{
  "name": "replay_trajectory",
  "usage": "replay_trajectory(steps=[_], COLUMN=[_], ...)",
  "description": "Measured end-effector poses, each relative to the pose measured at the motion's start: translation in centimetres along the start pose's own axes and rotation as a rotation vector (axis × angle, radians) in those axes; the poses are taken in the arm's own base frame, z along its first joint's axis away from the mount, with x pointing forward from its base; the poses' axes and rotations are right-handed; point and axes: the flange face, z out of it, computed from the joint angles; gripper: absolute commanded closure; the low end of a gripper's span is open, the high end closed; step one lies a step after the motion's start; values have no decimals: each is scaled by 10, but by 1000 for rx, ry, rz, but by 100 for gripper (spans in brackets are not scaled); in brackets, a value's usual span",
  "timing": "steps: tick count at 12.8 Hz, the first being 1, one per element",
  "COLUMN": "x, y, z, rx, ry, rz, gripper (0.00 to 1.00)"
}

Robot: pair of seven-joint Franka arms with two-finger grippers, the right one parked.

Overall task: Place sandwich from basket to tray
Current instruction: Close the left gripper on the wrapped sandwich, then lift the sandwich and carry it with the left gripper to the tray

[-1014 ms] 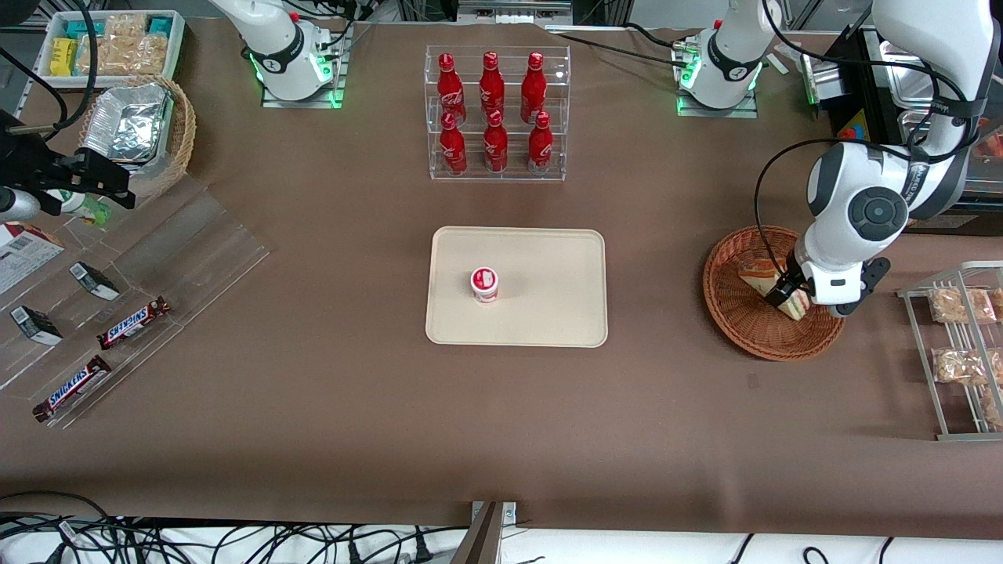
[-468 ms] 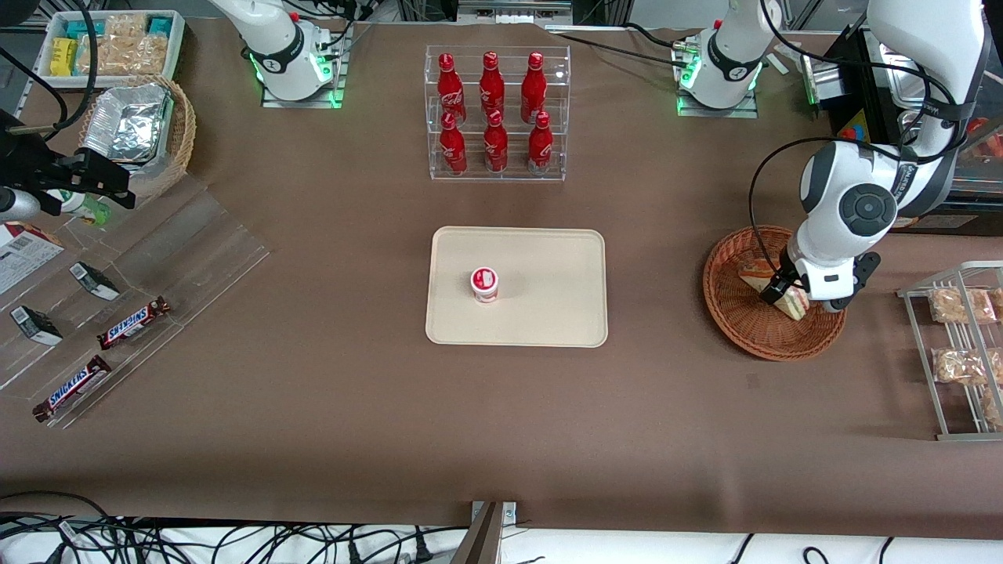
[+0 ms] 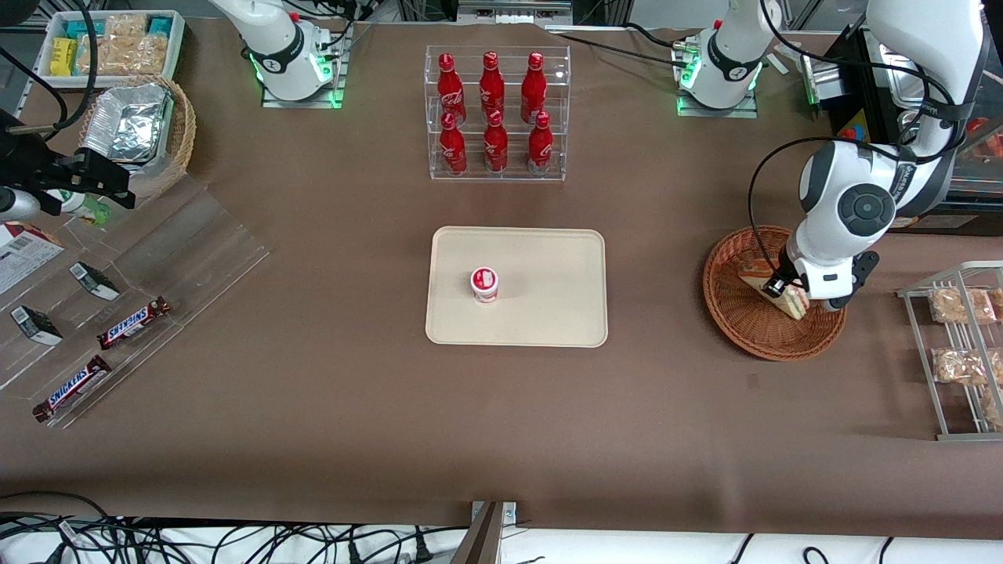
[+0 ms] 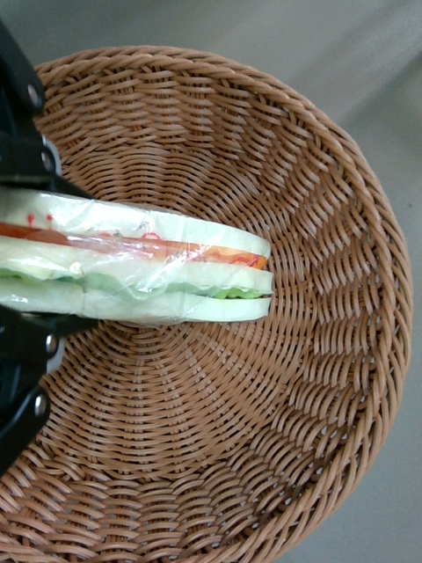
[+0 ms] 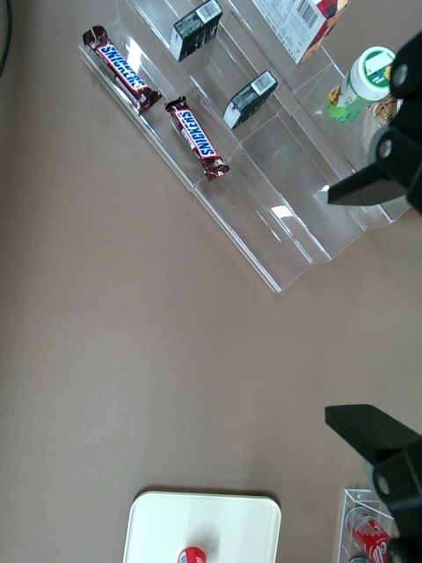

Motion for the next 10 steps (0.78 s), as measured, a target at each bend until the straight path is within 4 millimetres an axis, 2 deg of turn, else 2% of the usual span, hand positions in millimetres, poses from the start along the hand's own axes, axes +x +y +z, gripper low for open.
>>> replay_trajectory(steps=[6,8,10], x=[-1,-3,-2], y=[2,12,26], z=[-5,-21,-54], rx=[3,29,60], ry=[1,-6,-8], rz=[9,45,96], gripper=[60,60,59])
